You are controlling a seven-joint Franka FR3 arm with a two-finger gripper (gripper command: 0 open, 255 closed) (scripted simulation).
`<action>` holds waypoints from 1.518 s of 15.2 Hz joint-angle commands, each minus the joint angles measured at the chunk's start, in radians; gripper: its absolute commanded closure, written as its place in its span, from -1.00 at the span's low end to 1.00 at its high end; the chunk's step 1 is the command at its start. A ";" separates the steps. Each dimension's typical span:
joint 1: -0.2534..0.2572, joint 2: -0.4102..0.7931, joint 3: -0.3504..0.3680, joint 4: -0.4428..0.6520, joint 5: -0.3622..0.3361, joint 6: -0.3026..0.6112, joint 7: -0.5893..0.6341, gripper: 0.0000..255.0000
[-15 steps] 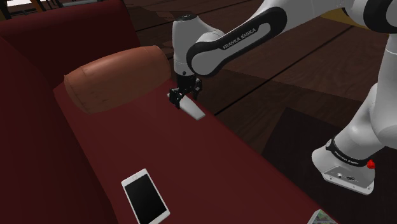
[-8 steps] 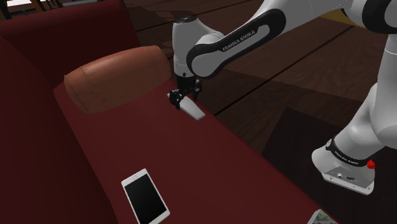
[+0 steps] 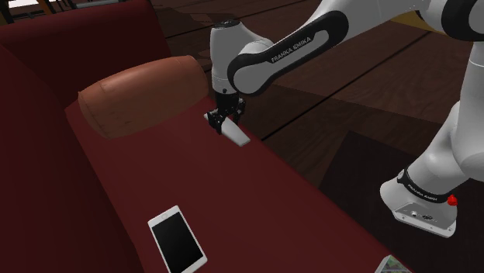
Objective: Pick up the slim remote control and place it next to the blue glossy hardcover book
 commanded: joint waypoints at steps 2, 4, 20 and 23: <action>0.000 0.000 0.000 0.000 0.000 0.000 0.000 1.00; -0.001 -0.013 0.002 0.009 0.003 -0.022 -0.001 1.00; -0.008 -0.095 0.012 0.113 0.025 -0.206 -0.007 1.00; -0.008 -0.105 0.013 0.140 0.027 -0.243 -0.007 1.00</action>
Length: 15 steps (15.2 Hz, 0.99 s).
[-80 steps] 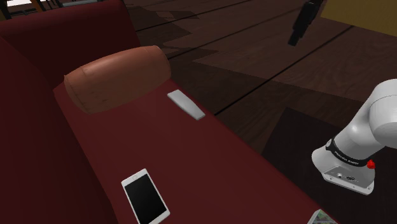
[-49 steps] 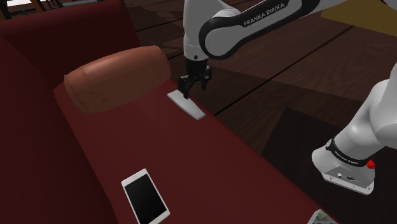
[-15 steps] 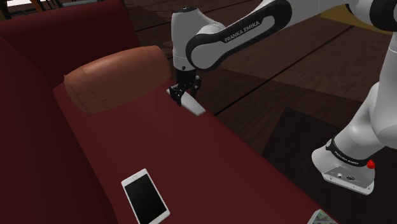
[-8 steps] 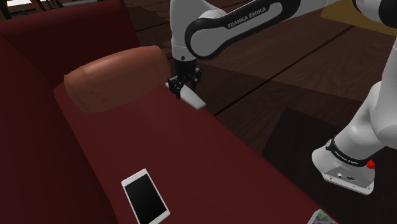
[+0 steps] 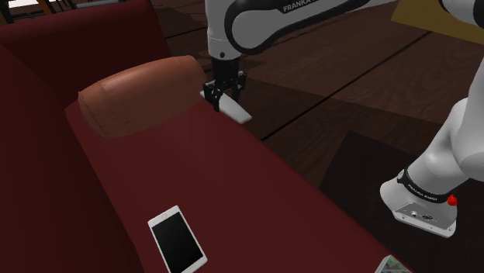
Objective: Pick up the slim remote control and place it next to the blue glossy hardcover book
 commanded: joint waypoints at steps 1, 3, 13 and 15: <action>0.000 -0.001 0.000 0.018 0.000 -0.019 -0.001 1.00; 0.002 -0.075 0.010 -0.085 0.017 0.013 0.011 1.00; 0.047 -0.412 0.067 -0.499 0.120 0.106 0.068 1.00; 0.063 -0.477 0.079 -0.566 0.145 0.112 0.081 1.00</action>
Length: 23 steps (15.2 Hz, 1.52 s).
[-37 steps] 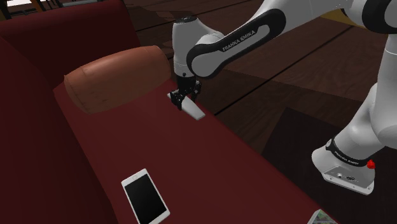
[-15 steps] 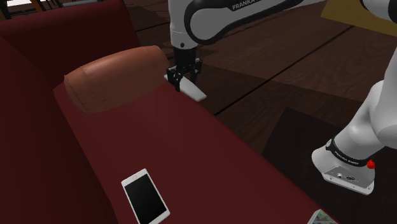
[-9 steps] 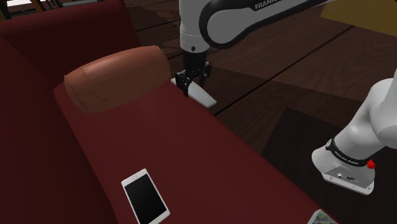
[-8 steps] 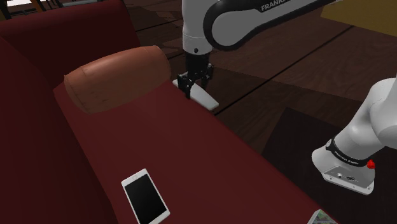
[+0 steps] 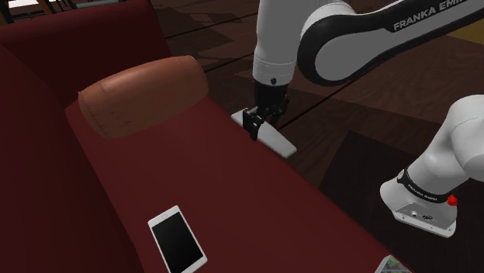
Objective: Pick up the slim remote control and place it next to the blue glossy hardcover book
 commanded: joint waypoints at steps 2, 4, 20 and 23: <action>0.027 -0.104 0.018 -0.099 0.041 0.001 0.020 1.00; 0.049 -0.168 0.032 -0.158 0.068 0.001 0.037 1.00; 0.311 -0.632 0.180 -0.465 0.304 -0.117 0.268 1.00; 0.372 -0.699 0.221 -0.488 0.351 -0.151 0.334 1.00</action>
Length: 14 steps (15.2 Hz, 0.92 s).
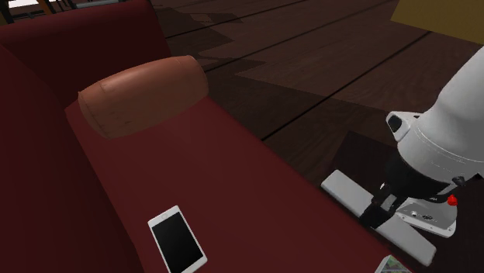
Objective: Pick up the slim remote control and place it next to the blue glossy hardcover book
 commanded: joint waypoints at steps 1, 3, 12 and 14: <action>0.037 -0.035 0.029 -0.003 0.029 -0.025 0.048 1.00; 0.077 -0.071 0.060 -0.009 0.060 -0.046 0.097 1.00; 0.227 -0.162 0.221 0.029 0.195 -0.120 0.331 1.00; 0.250 -0.166 0.261 0.051 0.223 -0.130 0.384 1.00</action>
